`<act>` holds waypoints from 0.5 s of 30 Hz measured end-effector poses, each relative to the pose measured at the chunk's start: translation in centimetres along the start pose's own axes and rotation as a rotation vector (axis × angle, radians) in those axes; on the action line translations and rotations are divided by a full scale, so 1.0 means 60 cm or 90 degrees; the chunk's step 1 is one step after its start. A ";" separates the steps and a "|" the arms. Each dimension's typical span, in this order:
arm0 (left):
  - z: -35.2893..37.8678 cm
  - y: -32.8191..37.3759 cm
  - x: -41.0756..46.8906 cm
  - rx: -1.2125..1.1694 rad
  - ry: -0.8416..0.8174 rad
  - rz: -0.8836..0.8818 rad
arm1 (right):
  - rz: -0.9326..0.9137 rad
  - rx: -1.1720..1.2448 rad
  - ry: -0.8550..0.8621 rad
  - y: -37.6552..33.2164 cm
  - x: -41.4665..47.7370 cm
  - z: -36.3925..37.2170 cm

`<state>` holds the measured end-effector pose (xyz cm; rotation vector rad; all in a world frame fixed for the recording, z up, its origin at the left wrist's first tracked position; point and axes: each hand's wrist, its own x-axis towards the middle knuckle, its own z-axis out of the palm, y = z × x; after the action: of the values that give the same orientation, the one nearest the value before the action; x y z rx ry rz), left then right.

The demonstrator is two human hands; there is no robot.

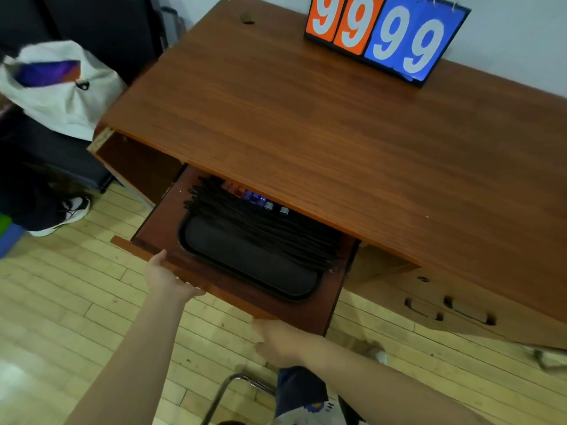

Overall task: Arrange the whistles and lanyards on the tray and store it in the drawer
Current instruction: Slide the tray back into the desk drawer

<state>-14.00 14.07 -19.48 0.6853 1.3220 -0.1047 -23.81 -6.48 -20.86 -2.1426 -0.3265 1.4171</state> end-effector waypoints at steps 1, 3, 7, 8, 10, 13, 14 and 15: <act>0.006 -0.002 0.001 -0.010 -0.022 -0.003 | 0.007 0.004 0.018 0.004 0.002 -0.004; 0.022 -0.007 0.003 -0.028 -0.080 -0.007 | 0.017 0.018 0.053 0.014 0.007 -0.016; 0.063 -0.019 0.008 -0.044 -0.178 -0.007 | 0.041 0.027 0.125 0.046 0.013 -0.058; 0.075 -0.022 0.010 -0.040 -0.195 -0.009 | 0.049 0.033 0.140 0.054 0.013 -0.070; 0.104 -0.030 0.015 -0.023 -0.218 -0.009 | 0.064 0.051 0.168 0.067 0.009 -0.098; 0.149 -0.042 0.023 0.012 -0.228 -0.011 | 0.085 0.063 0.193 0.084 0.005 -0.141; 0.163 -0.046 0.025 0.021 -0.238 -0.016 | 0.087 0.065 0.203 0.090 0.005 -0.153; 0.176 -0.050 0.027 0.030 -0.252 -0.021 | 0.093 0.071 0.213 0.094 0.005 -0.165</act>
<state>-5.85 6.74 -21.30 0.6435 0.9529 -0.2841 -15.28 -14.00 -21.32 -2.2979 0.0366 1.0941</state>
